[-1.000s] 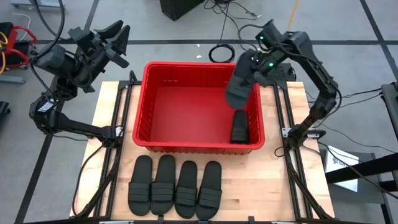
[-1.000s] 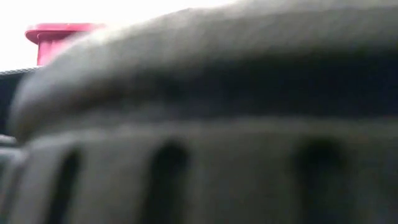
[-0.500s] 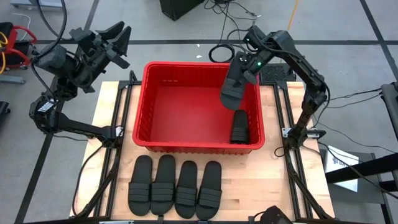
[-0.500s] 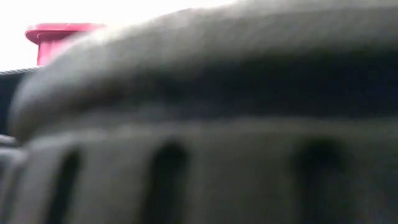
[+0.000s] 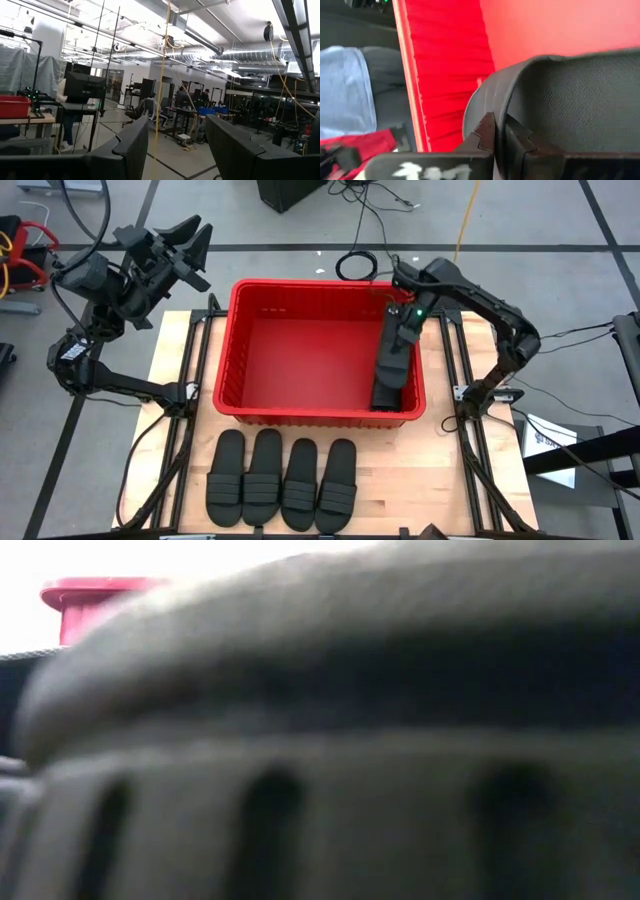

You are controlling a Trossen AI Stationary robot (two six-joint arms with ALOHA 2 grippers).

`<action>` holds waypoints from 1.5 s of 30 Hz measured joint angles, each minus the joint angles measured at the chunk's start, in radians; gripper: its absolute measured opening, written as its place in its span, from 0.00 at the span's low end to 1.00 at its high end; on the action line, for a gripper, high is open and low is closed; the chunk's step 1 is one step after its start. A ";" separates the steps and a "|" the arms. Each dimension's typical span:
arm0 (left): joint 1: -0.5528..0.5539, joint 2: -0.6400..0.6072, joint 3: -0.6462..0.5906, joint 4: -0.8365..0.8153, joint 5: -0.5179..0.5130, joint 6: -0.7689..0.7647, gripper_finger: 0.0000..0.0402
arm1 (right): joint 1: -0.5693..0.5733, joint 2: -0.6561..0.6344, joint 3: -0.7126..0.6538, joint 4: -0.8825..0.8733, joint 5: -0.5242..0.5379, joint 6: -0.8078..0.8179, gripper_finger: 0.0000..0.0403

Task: Pick and place slides into bin
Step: Put the black slide into the red bin

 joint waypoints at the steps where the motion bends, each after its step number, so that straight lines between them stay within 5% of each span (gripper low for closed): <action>1: 0.000 0.000 0.000 0.000 0.000 0.003 0.50 | 0.003 -0.004 -0.022 0.001 -0.001 -0.005 0.01; 21: 0.000 0.000 0.000 -0.005 -0.001 -0.019 0.50 | -0.002 0.036 -0.069 0.105 0.026 -0.063 0.01; 45: 0.000 0.000 0.000 -0.005 -0.001 -0.019 0.50 | -0.024 0.169 -0.069 0.201 0.213 -0.132 0.01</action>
